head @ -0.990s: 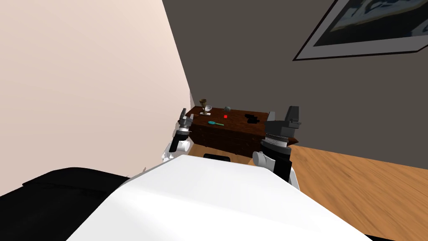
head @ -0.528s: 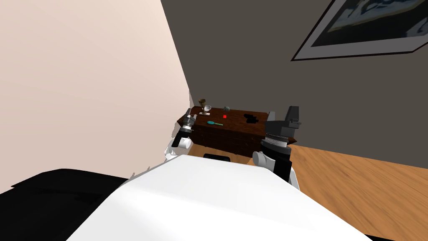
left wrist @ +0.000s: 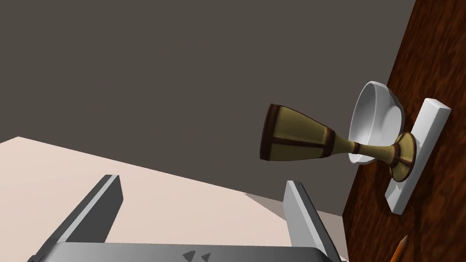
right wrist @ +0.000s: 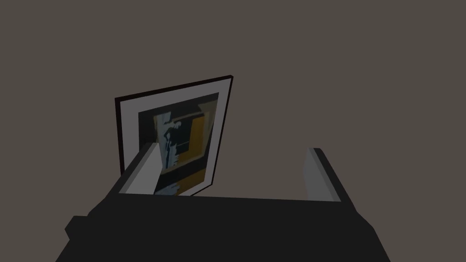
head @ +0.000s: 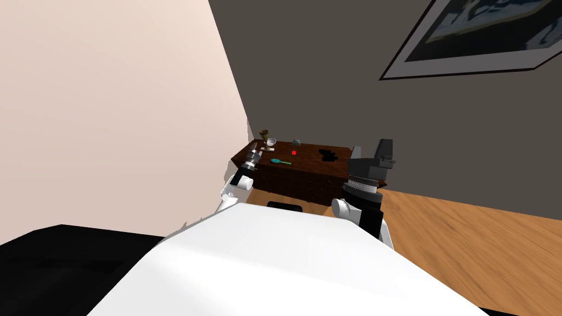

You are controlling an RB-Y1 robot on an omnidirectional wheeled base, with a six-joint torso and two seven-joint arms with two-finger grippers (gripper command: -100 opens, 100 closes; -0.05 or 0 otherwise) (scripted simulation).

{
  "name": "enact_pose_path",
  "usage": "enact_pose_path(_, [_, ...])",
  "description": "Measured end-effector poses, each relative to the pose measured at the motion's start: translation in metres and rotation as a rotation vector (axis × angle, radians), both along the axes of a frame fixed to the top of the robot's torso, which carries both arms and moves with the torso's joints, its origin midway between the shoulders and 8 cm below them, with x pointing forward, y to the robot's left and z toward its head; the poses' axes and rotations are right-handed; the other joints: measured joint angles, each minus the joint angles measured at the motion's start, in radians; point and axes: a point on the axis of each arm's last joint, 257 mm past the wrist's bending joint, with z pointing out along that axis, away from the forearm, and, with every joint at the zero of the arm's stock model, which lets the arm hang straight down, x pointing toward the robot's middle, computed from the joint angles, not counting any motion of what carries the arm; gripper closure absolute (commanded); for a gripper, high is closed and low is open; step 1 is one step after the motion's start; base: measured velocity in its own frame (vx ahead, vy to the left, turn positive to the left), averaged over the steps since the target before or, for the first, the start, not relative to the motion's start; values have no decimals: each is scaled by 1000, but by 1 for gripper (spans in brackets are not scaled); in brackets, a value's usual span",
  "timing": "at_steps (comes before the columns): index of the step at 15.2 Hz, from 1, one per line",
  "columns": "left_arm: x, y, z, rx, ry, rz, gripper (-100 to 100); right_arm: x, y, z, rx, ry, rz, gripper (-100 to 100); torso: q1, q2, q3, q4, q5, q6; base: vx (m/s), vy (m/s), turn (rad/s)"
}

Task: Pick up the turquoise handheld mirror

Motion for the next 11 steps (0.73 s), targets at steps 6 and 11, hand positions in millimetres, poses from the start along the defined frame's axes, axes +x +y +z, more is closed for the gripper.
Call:
enact_pose_path(6, [23, -14, -18, 6, 104, -29, -100, 0, 0, 0, 0, 0, 0, 0, 0, 0, 0, 0, 0, 0, 1, -25, -9])
enact_pose_path(11, [38, -21, -40, 14, 198, -44, -100, 0, 0, 0, 0, 0, 0, 0, 0, 0, 0, 0, 0, 0, 3, -20, -5])
